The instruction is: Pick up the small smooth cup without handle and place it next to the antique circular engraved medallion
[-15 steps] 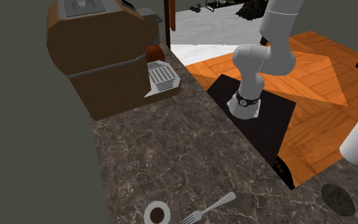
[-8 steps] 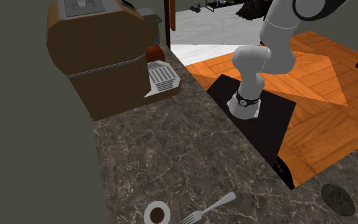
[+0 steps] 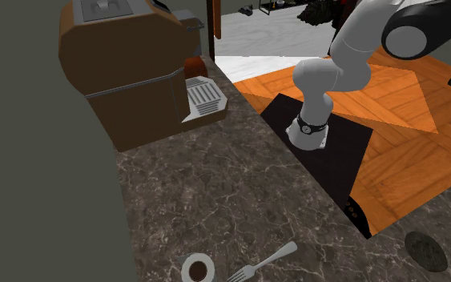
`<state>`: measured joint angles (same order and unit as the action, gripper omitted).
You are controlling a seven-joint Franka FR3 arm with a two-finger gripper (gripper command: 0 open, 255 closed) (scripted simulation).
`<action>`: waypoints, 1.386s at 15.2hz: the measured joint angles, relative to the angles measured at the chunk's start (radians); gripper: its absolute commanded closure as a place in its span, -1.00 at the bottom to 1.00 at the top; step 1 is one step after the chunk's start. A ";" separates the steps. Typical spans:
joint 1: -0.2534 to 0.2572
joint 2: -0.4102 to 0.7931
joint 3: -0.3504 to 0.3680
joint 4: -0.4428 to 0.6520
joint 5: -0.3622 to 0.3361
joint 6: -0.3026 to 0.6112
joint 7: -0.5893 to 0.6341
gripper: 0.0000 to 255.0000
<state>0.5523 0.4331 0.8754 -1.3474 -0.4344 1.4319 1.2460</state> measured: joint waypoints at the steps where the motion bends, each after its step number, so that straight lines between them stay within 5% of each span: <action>1: -0.003 -0.001 0.000 -0.015 0.000 0.013 0.003 1.00; 21: -0.044 0.030 -0.018 -0.256 -0.030 0.261 0.059 1.00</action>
<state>0.5085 0.4635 0.8574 -1.6032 -0.4641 1.6933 1.3051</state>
